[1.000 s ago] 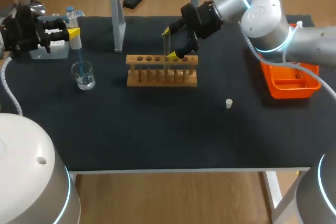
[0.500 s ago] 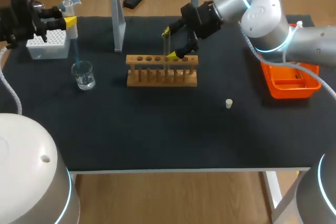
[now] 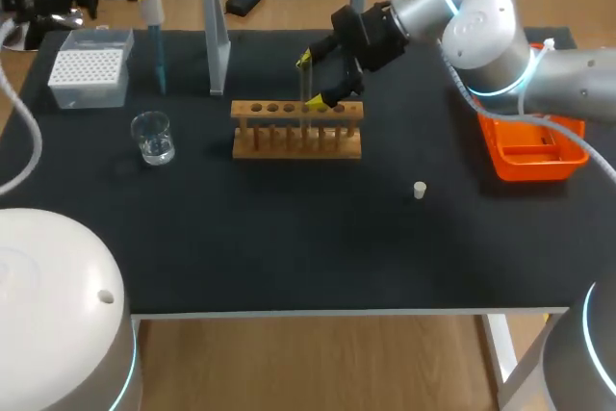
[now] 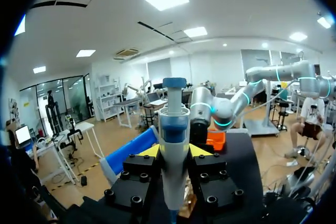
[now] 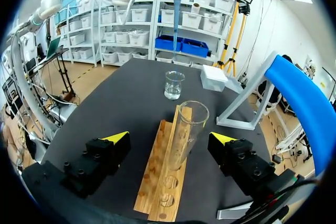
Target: Invert the test tube, pick up the pipette, mount the tip to pipette, aspirate from beaker and dispense into the tube, eject the tip, return the pipette, and cap with the stopper.
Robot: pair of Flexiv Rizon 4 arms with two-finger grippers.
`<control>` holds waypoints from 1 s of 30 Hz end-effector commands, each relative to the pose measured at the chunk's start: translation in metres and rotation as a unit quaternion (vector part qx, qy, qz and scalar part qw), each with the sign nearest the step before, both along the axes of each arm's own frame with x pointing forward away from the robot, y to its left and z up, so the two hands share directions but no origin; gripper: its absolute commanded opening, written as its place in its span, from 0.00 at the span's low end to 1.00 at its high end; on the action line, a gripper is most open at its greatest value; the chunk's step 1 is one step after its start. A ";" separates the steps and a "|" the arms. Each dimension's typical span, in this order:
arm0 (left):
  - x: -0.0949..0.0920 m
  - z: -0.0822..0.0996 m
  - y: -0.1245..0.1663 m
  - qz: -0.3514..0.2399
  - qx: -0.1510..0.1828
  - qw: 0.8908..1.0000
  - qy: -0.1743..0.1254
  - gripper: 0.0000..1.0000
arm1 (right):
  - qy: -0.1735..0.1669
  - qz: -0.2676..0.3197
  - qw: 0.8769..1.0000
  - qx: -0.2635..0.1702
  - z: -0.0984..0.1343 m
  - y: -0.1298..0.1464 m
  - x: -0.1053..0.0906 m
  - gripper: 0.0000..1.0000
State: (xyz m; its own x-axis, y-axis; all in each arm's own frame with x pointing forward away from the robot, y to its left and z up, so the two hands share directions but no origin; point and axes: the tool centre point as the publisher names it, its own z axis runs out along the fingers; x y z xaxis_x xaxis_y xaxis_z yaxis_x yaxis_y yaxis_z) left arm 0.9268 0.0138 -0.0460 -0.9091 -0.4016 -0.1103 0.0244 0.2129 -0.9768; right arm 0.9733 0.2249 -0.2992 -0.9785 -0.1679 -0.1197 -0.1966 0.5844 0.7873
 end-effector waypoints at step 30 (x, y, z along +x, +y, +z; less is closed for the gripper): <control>-0.004 0.082 -0.151 -0.118 -0.007 0.993 0.029 0.00 | 0.000 0.001 1.000 0.000 0.000 -0.001 0.000 1.00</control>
